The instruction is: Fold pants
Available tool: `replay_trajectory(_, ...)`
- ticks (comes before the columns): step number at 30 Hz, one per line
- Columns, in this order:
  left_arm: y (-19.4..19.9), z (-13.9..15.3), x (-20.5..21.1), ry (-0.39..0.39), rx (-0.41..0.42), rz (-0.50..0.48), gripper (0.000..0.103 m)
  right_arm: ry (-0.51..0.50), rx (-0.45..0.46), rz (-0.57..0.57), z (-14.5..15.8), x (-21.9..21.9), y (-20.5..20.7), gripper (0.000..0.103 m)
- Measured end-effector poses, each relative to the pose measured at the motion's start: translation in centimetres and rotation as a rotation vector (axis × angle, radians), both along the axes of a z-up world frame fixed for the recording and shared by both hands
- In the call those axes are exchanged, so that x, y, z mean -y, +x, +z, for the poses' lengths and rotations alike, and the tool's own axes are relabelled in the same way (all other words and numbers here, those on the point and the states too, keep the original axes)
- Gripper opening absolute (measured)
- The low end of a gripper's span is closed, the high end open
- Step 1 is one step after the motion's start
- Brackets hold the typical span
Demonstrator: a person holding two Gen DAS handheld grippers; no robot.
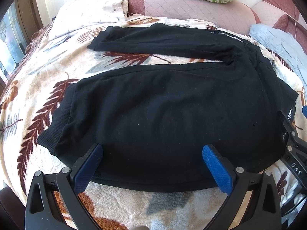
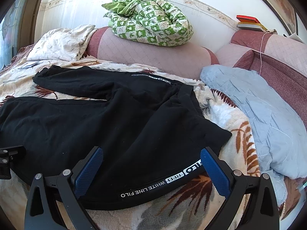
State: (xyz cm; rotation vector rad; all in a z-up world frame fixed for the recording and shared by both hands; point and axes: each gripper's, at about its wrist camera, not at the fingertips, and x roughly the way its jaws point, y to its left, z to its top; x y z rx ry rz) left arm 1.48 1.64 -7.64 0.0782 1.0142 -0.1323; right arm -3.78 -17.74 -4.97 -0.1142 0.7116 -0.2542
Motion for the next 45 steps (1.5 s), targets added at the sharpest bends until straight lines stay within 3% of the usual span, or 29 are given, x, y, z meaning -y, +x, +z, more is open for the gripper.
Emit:
replay_trajectory(10, -0.1, 0.3, -0.2, -0.001, -0.002, -0.043, 0.103, 0.01, -0.007, -0.007, -0.3, 0.4, 0.1, 0.103)
replay_trajectory(12, 0.4, 0.6, -1.1, -0.026, -0.009, -0.037, 0.103, 0.01, -0.006, -0.01, -0.3, 0.5, 0.0, 0.103)
replay_trajectory(15, 1.7, 0.7, -4.8, -0.106, -0.038, 0.058, 0.103, 0.011, -0.006, -0.013, -0.3, 0.5, 0.0, 0.103)
replay_trajectory(18, 2.3, 1.3, -7.1, -0.17, -0.044, 0.072, 0.09, 0.014, -0.006, -0.016, -0.2, 0.6, -0.1, 0.103)
replay_trajectory(20, 2.5, 1.6, -7.7, -0.155, -0.033, 0.088, 0.081, 0.015, -0.009, -0.016, -0.3, 0.7, 0.0, 0.103)
replay_trajectory(22, 2.8, 1.6, -8.1, -0.142, -0.025, 0.104, 0.078, 0.014, -0.01, -0.016, -0.3, 0.7, 0.0, 0.103)
replay_trajectory(27, 2.2, 2.8, -7.6, -0.116, -0.009, 0.081, 0.078, 0.026, -0.013, -0.011, -0.3, 0.9, 0.0, 0.103)
replay_trajectory(34, 1.9, 6.7, -8.7, -0.175, 0.078, 0.039, 0.079, 0.075, 0.078, -0.036, 2.4, 2.5, -1.0, 0.103)
replay_trajectory(41, 2.0, 6.1, -9.2, -0.151, 0.08, 0.048, 0.079, 0.229, -0.001, -0.081, 0.5, 4.7, -0.1, 0.103)
replay_trajectory(45, 1.5, 6.3, -8.4, -0.082, 0.113, 0.021, 0.079, 0.209, 0.016, -0.069, 2.0, 4.4, 0.1, 0.103)
